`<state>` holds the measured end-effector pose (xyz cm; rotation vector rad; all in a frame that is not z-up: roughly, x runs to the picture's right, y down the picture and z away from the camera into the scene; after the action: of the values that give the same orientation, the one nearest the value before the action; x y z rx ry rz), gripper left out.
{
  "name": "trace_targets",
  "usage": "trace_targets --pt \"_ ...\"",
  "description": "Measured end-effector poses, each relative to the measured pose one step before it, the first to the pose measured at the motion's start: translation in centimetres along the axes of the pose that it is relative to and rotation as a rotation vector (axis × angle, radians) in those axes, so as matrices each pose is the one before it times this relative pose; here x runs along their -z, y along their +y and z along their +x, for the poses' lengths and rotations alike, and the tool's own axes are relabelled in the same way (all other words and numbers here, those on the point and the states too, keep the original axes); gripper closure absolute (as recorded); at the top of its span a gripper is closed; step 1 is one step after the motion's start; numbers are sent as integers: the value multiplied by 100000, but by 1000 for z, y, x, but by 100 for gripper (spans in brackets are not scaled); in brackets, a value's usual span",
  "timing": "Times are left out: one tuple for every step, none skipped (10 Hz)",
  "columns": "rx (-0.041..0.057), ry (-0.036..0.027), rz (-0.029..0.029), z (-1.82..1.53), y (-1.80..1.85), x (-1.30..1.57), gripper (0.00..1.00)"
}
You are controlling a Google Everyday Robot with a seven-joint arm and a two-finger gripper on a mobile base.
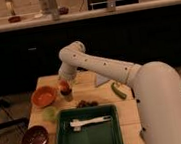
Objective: Place apple in metal cup
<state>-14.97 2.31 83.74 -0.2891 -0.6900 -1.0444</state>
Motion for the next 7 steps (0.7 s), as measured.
trace_targets --pt "4 -6 -1 -4 -2 -1 100" --pt "2 6 1 2 0 2 99" --pt "-5 1 -3 1 3 0 95" --pt "7 1 4 -1 -5 2 86" --pt "-9 0 -5 1 5 -1 76" --pt "3 -4 4 -1 -3 -2 66" --pt "-1 -3 0 1 3 -3 56"
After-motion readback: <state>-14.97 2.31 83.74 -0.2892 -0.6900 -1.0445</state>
